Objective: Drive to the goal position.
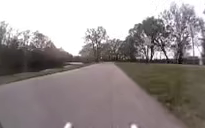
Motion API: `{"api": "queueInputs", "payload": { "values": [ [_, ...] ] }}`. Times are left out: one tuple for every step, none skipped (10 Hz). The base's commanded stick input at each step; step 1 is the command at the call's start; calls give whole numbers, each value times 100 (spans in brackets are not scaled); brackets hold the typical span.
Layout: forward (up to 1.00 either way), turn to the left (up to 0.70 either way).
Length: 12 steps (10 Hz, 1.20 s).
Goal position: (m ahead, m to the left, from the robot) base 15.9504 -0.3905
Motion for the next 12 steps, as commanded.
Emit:
{"api": "queueInputs", "payload": {
  "values": [
    [100, 0],
    [100, 0],
    [100, 0],
    [100, 0],
    [100, 0],
    [100, 0],
    [100, 0],
    [100, 0],
    [100, 0],
    [100, 0],
    [100, 0],
    [100, 0]
  ]
}}
